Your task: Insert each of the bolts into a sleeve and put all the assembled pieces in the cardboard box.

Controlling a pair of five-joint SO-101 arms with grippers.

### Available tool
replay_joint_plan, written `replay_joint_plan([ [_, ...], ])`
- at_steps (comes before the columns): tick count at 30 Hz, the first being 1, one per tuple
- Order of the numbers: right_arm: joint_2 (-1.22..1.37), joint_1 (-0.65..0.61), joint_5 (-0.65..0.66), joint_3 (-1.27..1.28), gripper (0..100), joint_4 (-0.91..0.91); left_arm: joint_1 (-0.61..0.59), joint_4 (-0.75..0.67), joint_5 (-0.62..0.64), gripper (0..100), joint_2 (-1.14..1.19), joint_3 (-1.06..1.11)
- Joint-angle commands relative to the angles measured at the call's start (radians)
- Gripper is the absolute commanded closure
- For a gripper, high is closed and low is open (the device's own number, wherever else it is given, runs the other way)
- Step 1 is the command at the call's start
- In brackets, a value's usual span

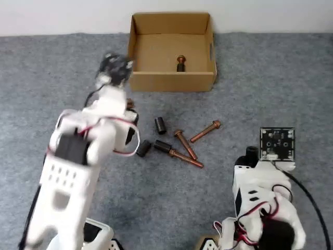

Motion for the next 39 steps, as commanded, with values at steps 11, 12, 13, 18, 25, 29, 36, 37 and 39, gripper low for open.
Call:
replay_joint_plan([
  [11, -0.105, -0.325, -0.184, 0.226, 99.1, -0.280, 0.006, -0.557, 0.140, 100, -0.827, 0.664],
  [12, -0.105, -0.361, -0.198, 0.245, 99.1, -0.318, 0.006, -0.574, 0.141, 100, -0.875, 0.700],
  [13, -0.105, -0.401, -0.207, 0.267, 99.1, -0.358, 0.006, -0.582, 0.141, 100, -0.922, 0.734],
  [18, -0.113, -0.581, -0.215, 0.394, 99.1, -0.591, 0.000, -0.578, 0.143, 100, -1.108, 0.840],
  [25, -0.122, -0.799, -0.207, 0.531, 99.1, -0.872, 0.002, -0.617, 0.261, 100, -1.088, 0.788],
  [29, -0.117, -0.901, -0.196, 0.540, 99.1, -0.895, 0.006, -0.615, 0.325, 100, -1.088, 0.773],
  [36, -0.119, -0.967, -0.084, 0.539, 99.0, -0.900, 0.009, -0.597, 0.500, 100, -1.085, 0.771],
  [37, -0.119, -0.967, -0.080, 0.537, 99.0, -0.900, 0.018, -0.585, 0.508, 100, -1.085, 0.771],
  [39, -0.117, -0.963, -0.061, 0.537, 99.0, -0.900, 0.049, -0.548, 0.509, 100, -1.091, 0.763],
])
